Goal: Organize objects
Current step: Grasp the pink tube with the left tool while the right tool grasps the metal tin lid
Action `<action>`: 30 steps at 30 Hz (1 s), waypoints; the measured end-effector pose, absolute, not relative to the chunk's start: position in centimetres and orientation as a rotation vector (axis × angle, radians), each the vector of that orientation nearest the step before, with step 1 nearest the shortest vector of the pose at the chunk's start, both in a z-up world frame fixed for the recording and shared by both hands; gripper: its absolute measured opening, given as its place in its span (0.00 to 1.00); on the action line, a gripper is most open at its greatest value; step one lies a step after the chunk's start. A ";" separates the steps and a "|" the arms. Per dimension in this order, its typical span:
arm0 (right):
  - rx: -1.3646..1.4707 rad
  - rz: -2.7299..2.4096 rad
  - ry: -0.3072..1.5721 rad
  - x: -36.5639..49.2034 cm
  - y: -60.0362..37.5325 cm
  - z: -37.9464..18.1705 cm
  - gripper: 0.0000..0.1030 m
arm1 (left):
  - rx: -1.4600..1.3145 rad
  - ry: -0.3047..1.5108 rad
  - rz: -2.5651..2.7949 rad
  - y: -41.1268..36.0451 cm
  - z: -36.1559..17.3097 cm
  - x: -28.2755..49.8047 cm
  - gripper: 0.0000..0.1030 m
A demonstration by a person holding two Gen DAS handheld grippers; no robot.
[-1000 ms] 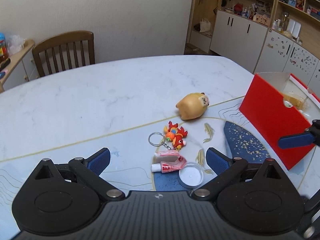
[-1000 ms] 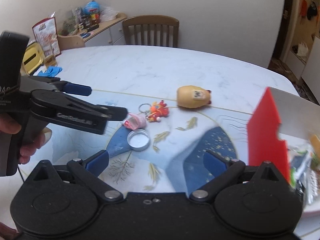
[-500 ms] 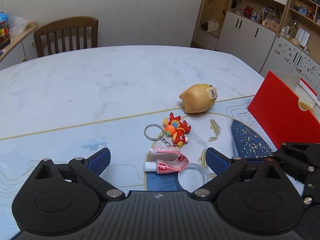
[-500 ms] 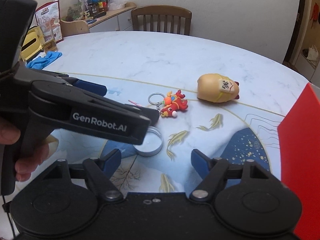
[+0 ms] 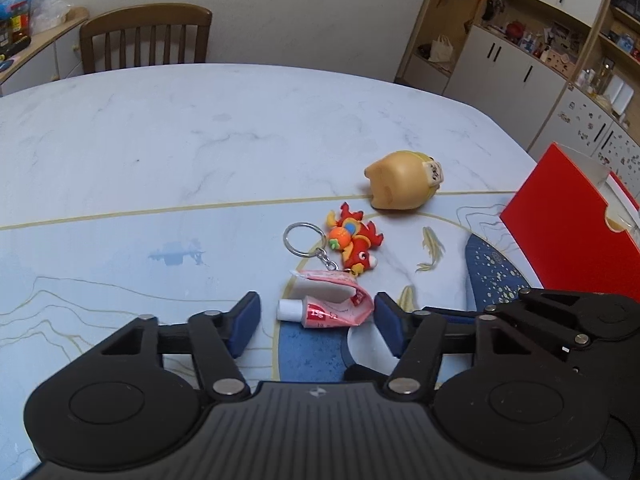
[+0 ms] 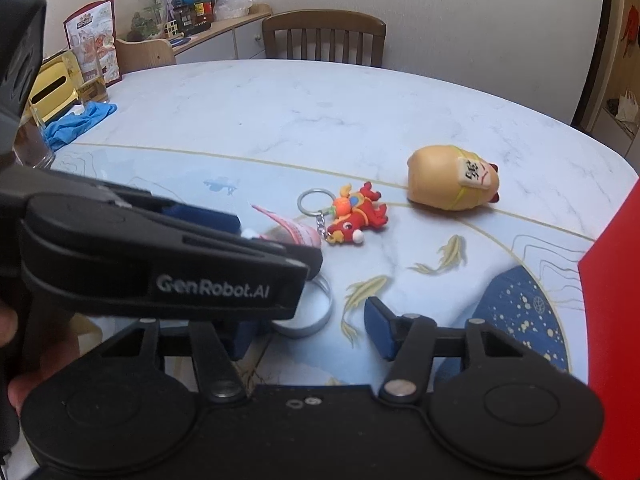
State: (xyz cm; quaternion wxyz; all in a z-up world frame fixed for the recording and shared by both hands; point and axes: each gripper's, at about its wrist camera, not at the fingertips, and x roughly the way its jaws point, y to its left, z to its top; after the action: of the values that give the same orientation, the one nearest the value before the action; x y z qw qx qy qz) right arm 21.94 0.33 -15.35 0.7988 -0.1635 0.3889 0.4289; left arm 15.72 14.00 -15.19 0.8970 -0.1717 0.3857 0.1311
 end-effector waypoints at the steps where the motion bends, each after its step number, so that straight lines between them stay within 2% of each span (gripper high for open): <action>1: -0.351 0.922 0.832 22.0 0.4 -15.3 0.49 | -0.361 0.798 0.271 14.0 -15.2 15.7 0.55; 4: -0.353 0.922 0.823 21.8 0.6 -15.3 0.43 | -0.370 0.793 0.271 14.0 -15.2 15.8 0.50; 7: -0.359 0.916 0.819 21.8 0.8 -15.3 0.37 | -0.361 0.792 0.270 13.9 -15.2 15.7 0.50; 19: -0.352 0.871 0.834 21.8 -1.5 -14.3 0.37 | -0.340 0.785 0.247 13.8 -14.6 14.7 0.46; 30: -0.294 0.852 0.837 21.1 -5.9 -10.5 0.37 | -0.326 0.800 0.212 12.2 -12.4 12.6 0.45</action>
State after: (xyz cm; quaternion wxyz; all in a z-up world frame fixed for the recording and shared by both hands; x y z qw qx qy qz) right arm 21.11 -5.93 -10.50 0.8167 -0.1378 0.3927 0.3997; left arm 12.56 12.16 -12.44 0.9028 -0.1575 0.3867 0.1026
